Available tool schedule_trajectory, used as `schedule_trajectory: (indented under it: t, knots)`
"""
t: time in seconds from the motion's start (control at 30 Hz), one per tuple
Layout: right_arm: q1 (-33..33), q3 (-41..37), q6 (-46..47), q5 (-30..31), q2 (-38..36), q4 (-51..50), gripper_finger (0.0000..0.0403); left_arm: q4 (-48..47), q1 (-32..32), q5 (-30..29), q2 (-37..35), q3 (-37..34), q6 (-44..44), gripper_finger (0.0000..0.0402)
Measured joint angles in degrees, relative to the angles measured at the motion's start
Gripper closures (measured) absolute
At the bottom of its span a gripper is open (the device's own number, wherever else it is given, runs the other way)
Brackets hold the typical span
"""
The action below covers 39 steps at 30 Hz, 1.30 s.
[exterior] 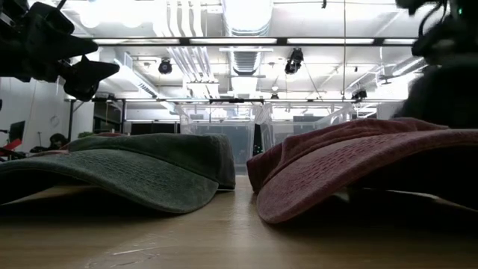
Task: Pick & Place hat
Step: Put the right black cap into the right transparent bin
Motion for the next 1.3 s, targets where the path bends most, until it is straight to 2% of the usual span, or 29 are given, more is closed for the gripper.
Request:
schedule_trajectory:
  t: [0.43, 0.57, 0.73, 1.13, 1.2, 1.3]
  knots:
    - [0.0, 16.3, -8.3, 3.3, -1.3, -1.3, 0.0390, 2.0, 0.0, 0.3, 0.0, 0.0, -0.5, 0.0147]
    - [0.0, 20.5, -11.3, 5.6, -1.4, 3.7, 0.0390, 3.3, 0.0, 0.3, 0.0, 0.0, -0.6, 0.0147]
    - [0.0, 24.4, -12.4, 14.0, -0.8, 14.8, 0.0390, 3.5, 0.0, 0.3, 0.0, 0.0, -0.7, 0.0147]
    - [-1.3, 28.9, -19.9, 42.4, 6.7, 33.1, 0.0390, 3.4, 0.0, 0.3, 0.0, 0.0, -0.3, 0.0147]
    - [-2.7, 28.6, -22.5, 45.2, 8.3, 35.4, 0.0390, 3.4, 0.0, 0.3, 0.0, 0.0, -0.4, 0.0147]
    - [-6.0, 28.0, -27.2, 46.1, 11.0, 37.5, 0.0390, 3.4, 0.0, 0.3, 0.0, 0.0, -0.4, 0.0147]
